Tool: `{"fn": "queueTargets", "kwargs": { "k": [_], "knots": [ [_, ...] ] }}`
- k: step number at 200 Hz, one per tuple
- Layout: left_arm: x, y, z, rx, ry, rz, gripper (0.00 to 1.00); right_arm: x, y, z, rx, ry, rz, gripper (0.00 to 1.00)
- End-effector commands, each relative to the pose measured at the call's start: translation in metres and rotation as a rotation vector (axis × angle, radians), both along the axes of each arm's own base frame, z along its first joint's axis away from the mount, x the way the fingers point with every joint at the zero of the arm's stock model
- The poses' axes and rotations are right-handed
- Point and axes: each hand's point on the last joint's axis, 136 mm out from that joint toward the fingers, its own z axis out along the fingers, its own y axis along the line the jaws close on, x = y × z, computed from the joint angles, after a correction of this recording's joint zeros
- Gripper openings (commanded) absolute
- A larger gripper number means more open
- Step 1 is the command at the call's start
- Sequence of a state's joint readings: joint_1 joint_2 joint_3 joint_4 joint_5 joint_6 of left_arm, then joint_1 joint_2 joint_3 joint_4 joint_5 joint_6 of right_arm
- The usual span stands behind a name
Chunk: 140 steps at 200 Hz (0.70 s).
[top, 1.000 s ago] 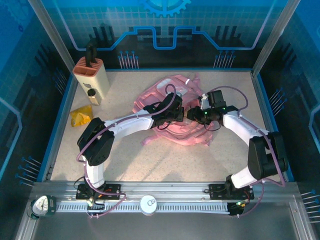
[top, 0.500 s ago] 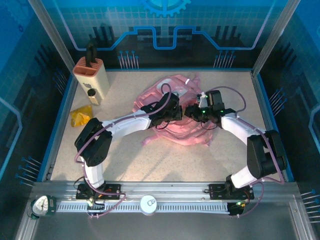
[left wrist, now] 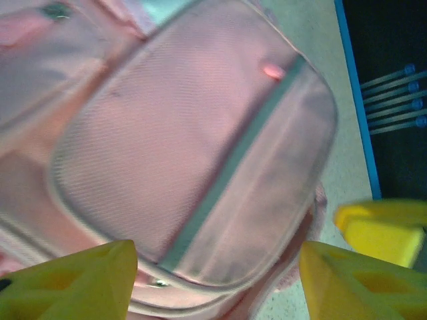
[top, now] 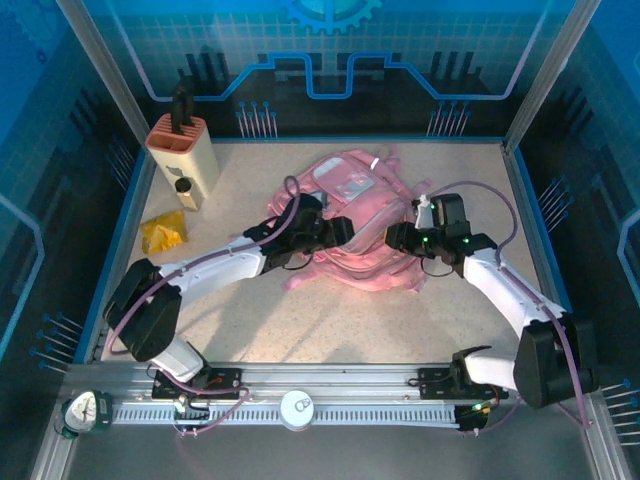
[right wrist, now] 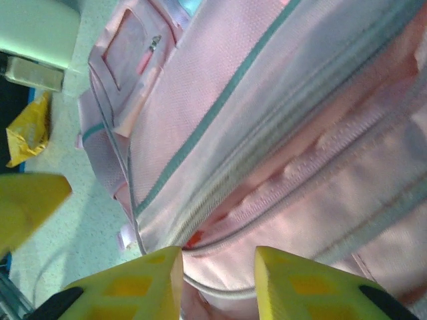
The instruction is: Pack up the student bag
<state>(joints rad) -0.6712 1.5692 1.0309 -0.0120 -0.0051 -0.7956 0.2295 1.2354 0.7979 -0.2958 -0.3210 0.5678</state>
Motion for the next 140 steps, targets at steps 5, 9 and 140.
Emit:
{"fn": "queueTargets", "kwargs": {
  "k": [5, 9, 140],
  "knots": [
    [0.010, 0.020, -0.036, -0.127, 0.131, 0.134, 0.69, -0.023, 0.002, -0.014, -0.059, 0.044, 0.025, 0.42],
    [0.010, 0.021, -0.041, -0.135, 0.145, 0.151, 0.69, -0.025, 0.002, -0.016, -0.061, 0.047, 0.025, 0.43],
    [0.035, 0.007, -0.066, -0.288, 0.189, 0.240, 0.56, -0.044, 0.024, -0.032, -0.083, 0.062, 0.077, 0.53]
  ]
}}
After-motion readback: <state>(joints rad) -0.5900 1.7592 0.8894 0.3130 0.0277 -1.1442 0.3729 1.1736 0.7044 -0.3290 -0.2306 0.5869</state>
